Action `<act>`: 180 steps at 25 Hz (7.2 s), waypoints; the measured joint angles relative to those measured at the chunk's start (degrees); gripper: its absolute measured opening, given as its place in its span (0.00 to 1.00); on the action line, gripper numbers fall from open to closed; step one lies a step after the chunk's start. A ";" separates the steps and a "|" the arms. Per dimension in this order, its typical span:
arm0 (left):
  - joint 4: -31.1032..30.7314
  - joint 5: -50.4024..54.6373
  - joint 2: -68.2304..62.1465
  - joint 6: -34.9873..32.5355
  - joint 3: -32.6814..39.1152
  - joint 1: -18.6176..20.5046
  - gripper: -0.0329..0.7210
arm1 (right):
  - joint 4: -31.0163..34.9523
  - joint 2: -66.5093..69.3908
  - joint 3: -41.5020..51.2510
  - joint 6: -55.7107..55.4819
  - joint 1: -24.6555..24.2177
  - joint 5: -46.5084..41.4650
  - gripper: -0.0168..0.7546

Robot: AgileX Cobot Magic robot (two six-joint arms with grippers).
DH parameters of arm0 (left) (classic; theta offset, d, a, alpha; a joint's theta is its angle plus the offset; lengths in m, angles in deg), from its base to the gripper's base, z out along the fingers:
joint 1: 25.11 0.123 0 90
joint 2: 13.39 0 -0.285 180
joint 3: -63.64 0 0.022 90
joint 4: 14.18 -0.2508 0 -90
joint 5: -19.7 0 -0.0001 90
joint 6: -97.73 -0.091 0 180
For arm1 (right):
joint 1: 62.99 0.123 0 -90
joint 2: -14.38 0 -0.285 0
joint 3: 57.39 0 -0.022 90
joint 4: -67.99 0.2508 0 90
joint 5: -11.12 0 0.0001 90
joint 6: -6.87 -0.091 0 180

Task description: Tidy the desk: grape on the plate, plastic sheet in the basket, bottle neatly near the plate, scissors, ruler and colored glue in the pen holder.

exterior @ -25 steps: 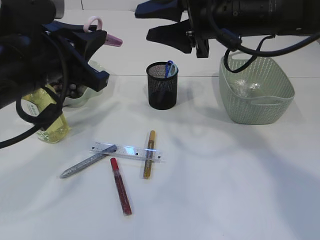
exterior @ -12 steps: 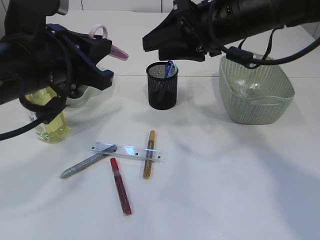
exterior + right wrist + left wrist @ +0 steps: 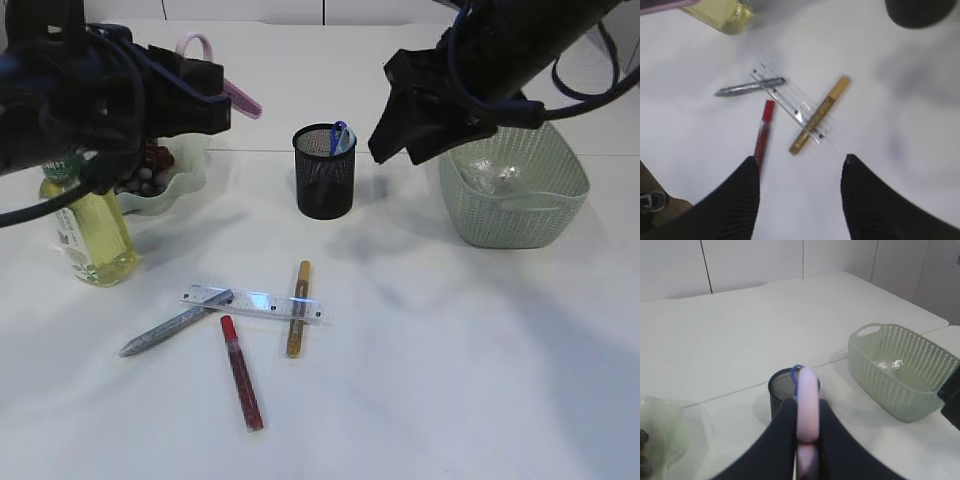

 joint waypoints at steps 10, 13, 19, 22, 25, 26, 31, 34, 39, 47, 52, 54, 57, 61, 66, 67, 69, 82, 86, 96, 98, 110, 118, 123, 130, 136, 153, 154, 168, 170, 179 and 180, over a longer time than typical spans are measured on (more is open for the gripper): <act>7.55 8.36 -0.28 0.13 -5.81 0.00 0.10 | -25.22 0.00 -6.62 -14.73 0.00 -6.88 0.56; 7.54 10.31 -0.63 0.13 -8.07 0.40 0.10 | -31.36 0.00 -6.65 -16.80 0.00 -7.23 0.56; 7.54 17.76 -4.00 0.13 -15.43 5.21 0.10 | -39.75 0.00 -6.65 -20.83 0.00 -7.34 0.56; 6.72 20.89 -6.92 0.13 -19.91 7.14 0.10 | -41.38 0.00 -6.65 -21.32 0.00 -7.45 0.56; 5.97 25.13 -11.34 0.13 -25.02 8.14 0.11 | -42.91 0.00 -6.65 -21.43 0.00 -7.45 0.56; 5.48 26.52 -12.97 0.13 -26.90 8.37 0.11 | -43.51 0.00 -6.65 -21.43 0.00 -7.45 0.56; 1.97 31.77 -21.08 0.13 -36.11 8.60 0.11 | -46.31 0.00 -6.65 -21.43 0.00 -7.45 0.56; -0.38 34.73 -25.50 0.13 -41.06 8.74 0.11 | -47.78 0.00 -6.65 -21.43 0.00 -7.45 0.56; -2.76 37.09 -31.85 0.13 -47.51 9.22 0.11 | -50.37 0.00 -6.65 -21.43 0.00 -7.45 0.56; -5.43 37.31 -38.18 0.13 -50.48 9.35 0.11 | -51.12 0.00 -6.65 -21.48 0.00 -7.45 0.56; -5.96 36.26 -40.34 0.13 -50.60 9.39 0.11 | -51.38 0.00 -6.65 -21.48 0.00 -7.45 0.56; -5.96 36.12 -41.06 0.13 -50.72 9.39 0.11 | -51.49 0.00 -6.65 -21.48 0.00 -7.45 0.56; -6.00 35.34 -41.94 0.13 -50.72 9.39 0.11 | -51.49 0.00 -6.65 -21.58 0.00 -7.45 0.56; -6.00 34.39 -42.67 0.13 -50.80 9.39 0.11 | -51.60 0.24 -6.65 -21.58 0.00 -7.45 0.56; -6.00 32.94 -42.89 0.13 -50.80 9.39 0.11 | -51.60 1.22 -6.65 -21.58 0.00 -7.45 0.56; -6.00 32.55 -42.89 0.13 -50.80 9.39 0.11 | -51.60 1.22 -6.65 -21.58 0.00 -7.45 0.56; -6.00 31.97 -42.89 0.13 -50.80 9.39 0.11 | -51.60 1.22 -6.65 -21.58 0.00 -7.45 0.56; -6.00 31.36 -42.89 0.13 -50.80 9.39 0.11 | -51.60 1.22 -6.65 -21.58 0.00 -7.45 0.56; -6.00 30.57 -42.89 0.13 -50.80 9.39 0.11 | -51.60 1.22 -6.65 -21.58 0.00 -7.45 0.56; -6.00 30.80 -45.83 0.13 -52.12 9.82 0.11 | -51.60 1.22 -6.65 -21.58 0.00 -7.45 0.56; -6.00 31.96 -46.70 0.13 -53.71 9.82 0.11 | -51.60 1.22 -6.65 -21.58 0.00 -7.45 0.56; -6.00 34.29 -47.91 0.13 -55.85 9.89 0.11 | -51.73 1.22 -6.65 -21.94 0.00 -7.45 0.56; -6.09 34.79 -47.91 0.13 -55.89 9.94 0.12 | -51.82 1.22 -6.65 -21.58 0.00 -7.45 0.56; -6.47 35.80 -47.91 0.13 -55.89 9.94 0.13 | -51.82 1.22 -6.65 -21.58 0.00 -7.45 0.56; -6.49 36.80 -47.91 0.13 -55.89 9.94 0.31 | -51.82 1.22 -6.65 -21.58 0.00 -7.45 0.56; -6.57 36.80 -47.91 0.13 -55.89 9.94 0.43 | -51.82 1.22 -6.65 -21.94 0.00 -7.45 0.56; -16.98 66.60 -36.84 1.07 -55.89 9.94 0.44 | -50.30 1.22 -6.65 -22.36 0.00 -7.45 0.56; -17.14 68.51 -35.92 1.87 -55.89 9.94 0.44 | -50.03 1.22 -6.65 -22.47 0.00 -7.45 0.56; -20.33 88.28 -29.18 13.26 -56.11 9.94 0.44 | -39.13 1.22 -6.65 -22.95 0.00 -7.45 0.56; -20.62 88.41 -28.47 13.46 -56.11 9.94 0.44 | -38.44 1.22 -6.65 -22.95 0.00 -7.45 0.56; -20.47 88.78 -20.11 16.88 -54.43 9.94 0.44 | -29.66 1.08 -6.65 -18.48 0.00 -7.45 0.56; -20.47 88.78 -18.72 17.19 -53.24 9.84 0.44 | -28.58 0.69 -6.65 -17.57 0.00 -7.45 0.56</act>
